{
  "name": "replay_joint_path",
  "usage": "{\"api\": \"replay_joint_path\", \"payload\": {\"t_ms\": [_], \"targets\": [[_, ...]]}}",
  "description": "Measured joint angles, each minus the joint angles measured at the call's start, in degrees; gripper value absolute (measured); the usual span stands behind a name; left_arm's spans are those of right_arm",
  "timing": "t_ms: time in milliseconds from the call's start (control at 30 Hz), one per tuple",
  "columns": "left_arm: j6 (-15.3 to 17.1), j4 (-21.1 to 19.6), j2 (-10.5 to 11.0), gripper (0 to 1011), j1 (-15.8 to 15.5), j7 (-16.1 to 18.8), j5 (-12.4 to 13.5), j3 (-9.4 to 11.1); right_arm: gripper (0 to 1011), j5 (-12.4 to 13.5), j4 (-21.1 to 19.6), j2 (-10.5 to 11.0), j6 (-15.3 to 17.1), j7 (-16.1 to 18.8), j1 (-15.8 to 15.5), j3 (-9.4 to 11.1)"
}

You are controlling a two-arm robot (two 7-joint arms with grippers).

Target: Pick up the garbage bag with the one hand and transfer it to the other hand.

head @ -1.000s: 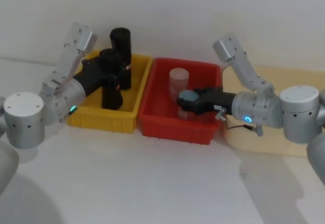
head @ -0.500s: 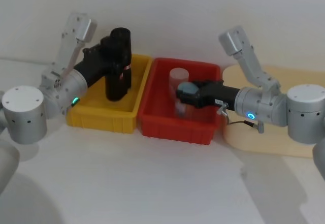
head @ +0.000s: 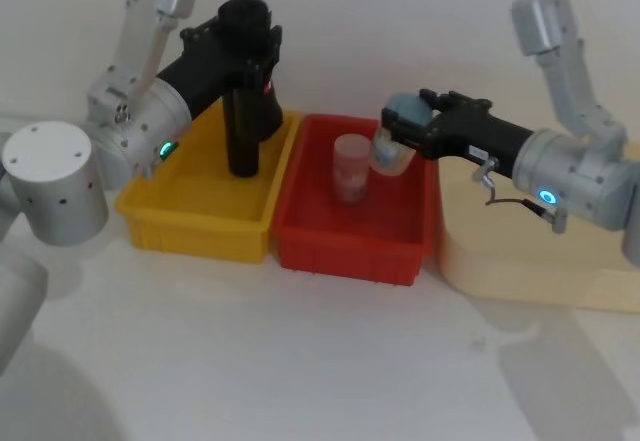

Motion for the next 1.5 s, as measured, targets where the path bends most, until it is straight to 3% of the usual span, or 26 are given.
{"api": "replay_joint_path", "payload": {"t_ms": [367,700,1100,1500], "targets": [[0.59,0.28,-2.45,460,-3.56,-2.89,-1.09,2.04,647,1.11,-11.46,5.34,2.68,-5.51,-6.06,5.58],[0.60,5.01,-6.62,458,-8.31,-6.72,-2.03,6.61,647,1.91,-19.99,10.46,5.23,-10.97,-13.96,12.14],[-1.13,13.29,-13.00,460,-13.83,-9.58,-2.53,11.77,652,2.20,-21.56,12.95,5.74,-13.92,-18.83,16.91],[-2.10,17.29,-15.96,460,-16.35,-10.89,-2.82,14.01,960,2.32,-21.49,13.85,5.61,-14.87,-20.58,18.79]]}}
